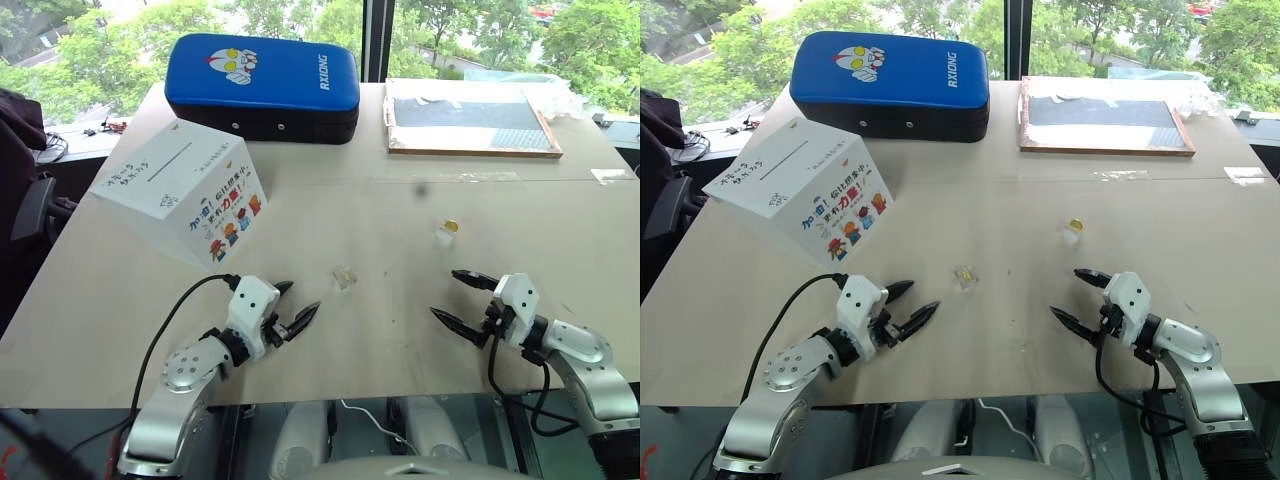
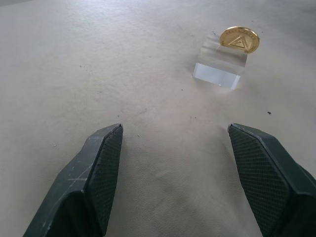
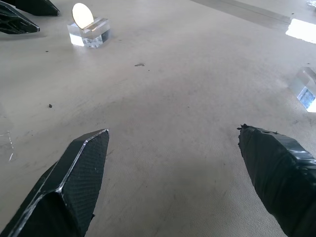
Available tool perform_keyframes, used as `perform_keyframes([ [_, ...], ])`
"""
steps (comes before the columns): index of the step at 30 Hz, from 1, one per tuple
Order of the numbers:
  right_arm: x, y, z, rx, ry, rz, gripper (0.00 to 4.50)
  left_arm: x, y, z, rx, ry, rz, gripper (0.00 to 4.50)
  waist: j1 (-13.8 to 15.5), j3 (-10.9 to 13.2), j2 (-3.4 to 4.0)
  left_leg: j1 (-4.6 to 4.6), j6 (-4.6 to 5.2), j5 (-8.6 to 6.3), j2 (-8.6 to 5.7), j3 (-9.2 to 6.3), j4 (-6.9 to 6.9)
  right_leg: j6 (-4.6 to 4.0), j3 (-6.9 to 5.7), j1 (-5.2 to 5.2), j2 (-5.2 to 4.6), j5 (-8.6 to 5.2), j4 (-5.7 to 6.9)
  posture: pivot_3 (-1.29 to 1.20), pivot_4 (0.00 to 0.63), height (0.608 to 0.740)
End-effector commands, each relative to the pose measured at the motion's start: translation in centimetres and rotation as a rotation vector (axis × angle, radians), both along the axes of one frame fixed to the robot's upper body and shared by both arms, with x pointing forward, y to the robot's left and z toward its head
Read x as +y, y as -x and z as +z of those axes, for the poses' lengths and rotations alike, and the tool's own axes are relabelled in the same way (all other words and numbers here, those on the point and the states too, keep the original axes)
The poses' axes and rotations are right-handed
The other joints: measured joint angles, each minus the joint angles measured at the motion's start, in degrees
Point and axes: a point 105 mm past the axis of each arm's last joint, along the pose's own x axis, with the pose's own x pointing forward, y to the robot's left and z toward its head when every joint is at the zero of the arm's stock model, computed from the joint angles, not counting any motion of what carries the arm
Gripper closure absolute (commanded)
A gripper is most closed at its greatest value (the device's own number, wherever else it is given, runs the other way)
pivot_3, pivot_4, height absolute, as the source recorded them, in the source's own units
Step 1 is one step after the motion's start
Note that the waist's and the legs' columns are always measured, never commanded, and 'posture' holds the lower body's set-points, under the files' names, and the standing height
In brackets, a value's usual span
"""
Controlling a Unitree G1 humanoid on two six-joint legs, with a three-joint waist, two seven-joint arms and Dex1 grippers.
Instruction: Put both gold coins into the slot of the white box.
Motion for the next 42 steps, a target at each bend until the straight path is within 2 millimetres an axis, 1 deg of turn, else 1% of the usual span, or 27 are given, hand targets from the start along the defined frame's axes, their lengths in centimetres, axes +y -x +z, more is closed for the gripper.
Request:
perform_keyframes([
  [1, 0.0, -0.2, 0.8, -0.044, -0.007, 0.000, 0.00, -0.1, -0.2, 0.7, -0.037, -0.004, -0.010, 1.05, 0.0, 0.0, 0.00, 0.00, 0.00, 0.00, 0.00, 0.00, 0.00, 0.00, 0.00, 0.00, 0.00, 0.00, 0.00, 0.00, 0.150, 0.740],
  [16, -0.1, -0.8, 1.1, -0.050, -0.021, -0.007, 0.00, 0.1, -0.6, 1.7, -0.060, -0.007, 0.000, 1.05, 0.0, 0.0, 0.00, 0.00, 0.00, 0.00, 0.00, 0.00, 0.00, 0.00, 0.00, 0.00, 0.03, 0.00, 0.00, 0.00, 0.150, 0.740],
  [19, -0.4, -1.5, 1.8, -0.061, -0.058, -0.036, 0.00, 0.3, -0.8, 2.2, -0.076, -0.017, -0.004, 1.05, 0.0, 0.0, 0.00, 0.00, 0.00, 0.00, 0.00, 0.00, 0.00, 0.00, -0.01, 0.00, 0.05, 0.01, 0.01, 0.00, 0.150, 0.740],
  [21, -0.6, -2.6, 2.8, -0.079, -0.101, -0.074, 0.00, 0.6, -1.3, 3.5, -0.103, -0.009, -0.014, 1.05, -0.2, 0.0, 0.00, 0.01, 0.00, 0.00, 0.00, 0.00, 0.00, 0.00, 0.00, 0.00, 0.09, 0.01, 0.02, 0.00, 0.150, 0.740],
  [23, -1.0, -4.0, 3.6, -0.100, -0.113, -0.121, 0.00, 0.4, -1.5, 4.9, -0.131, 0.016, -0.050, 1.05, -0.1, 0.0, 0.00, 0.02, 0.00, 0.00, 0.00, 0.01, 0.01, 0.00, 0.00, 0.00, 0.11, 0.01, 0.05, 0.00, 0.150, 0.740],
  [26, -1.5, -6.1, 4.5, -0.105, -0.130, -0.181, 0.00, -0.4, -1.6, 6.8, -0.159, 0.052, -0.127, 1.05, -0.2, 0.0, 0.00, 0.02, 0.00, 0.00, -0.01, 0.03, 0.03, -0.16, 0.00, 0.00, 0.11, 0.13, 0.05, 0.00, 0.150, 0.740],
  [29, -1.9, -8.2, 5.2, -0.096, -0.156, -0.212, 0.00, -1.5, -1.1, 8.5, -0.167, 0.071, -0.240, 1.05, -0.2, 0.0, 0.00, 0.01, 0.00, 0.00, -0.03, 0.06, 0.03, -0.09, 0.00, 0.00, 0.15, 0.23, 0.05, 0.00, 0.150, 0.740],
  [33, -2.1, -9.6, 5.3, -0.059, -0.154, -0.204, 0.00, -2.4, -0.2, 9.8, -0.160, 0.044, -0.349, 1.05, -0.2, 0.0, 0.02, -0.02, 0.00, 0.00, -0.03, 0.01, -0.02, -0.02, 0.01, -0.01, 0.19, 0.27, 0.04, 0.00, 0.150, 0.740],
  [37, -2.1, -10.5, 5.1, -0.024, -0.167, -0.190, 0.00, -2.5, 0.0, 10.3, -0.156, -0.016, -0.385, 1.05, -0.3, 0.0, 0.02, -0.02, 0.00, 0.00, -0.03, 0.03, -0.03, -0.02, 0.01, -0.01, 0.22, 0.27, 0.00, 0.00, 0.150, 0.740],
  [39, -2.1, -10.9, 5.1, -0.011, -0.177, -0.186, 0.52, -2.5, -0.1, 10.5, -0.160, -0.022, -0.381, 0.98, -0.3, 0.0, 0.03, -0.01, 0.00, 0.00, -0.04, 0.04, -0.04, -0.02, 0.01, 0.00, 0.22, 0.27, 0.00, 0.00, 0.150, 0.740],
  [40, -2.1, -11.0, 5.1, -0.008, -0.179, -0.185, 0.70, -2.6, -0.1, 10.5, -0.159, -0.023, -0.380, 0.98, -0.3, 0.0, 0.03, -0.01, 0.00, 0.00, -0.04, 0.05, -0.04, -0.02, 0.01, -0.01, 0.22, 0.27, -0.01, 0.00, 0.150, 0.740],
  [41, -1.9, -11.0, 5.0, 0.001, -0.175, -0.175, 1.13, -2.5, -0.1, 10.4, -0.159, -0.029, -0.375, 0.98, -0.3, 0.0, 0.03, -0.01, 0.00, 0.00, -0.04, 0.06, -0.04, -0.02, 0.01, -0.01, 0.22, 0.27, -0.01, 0.00, 0.150, 0.740],
  [42, -1.8, -11.0, 4.9, 0.008, -0.172, -0.168, 1.68, -2.5, -0.1, 10.4, -0.159, -0.033, -0.371, 0.98, -0.3, 0.0, 0.03, -0.01, 0.00, 0.00, -0.04, 0.06, -0.04, -0.02, 0.01, -0.01, 0.22, 0.27, 0.00, 0.00, 0.150, 0.740],
])
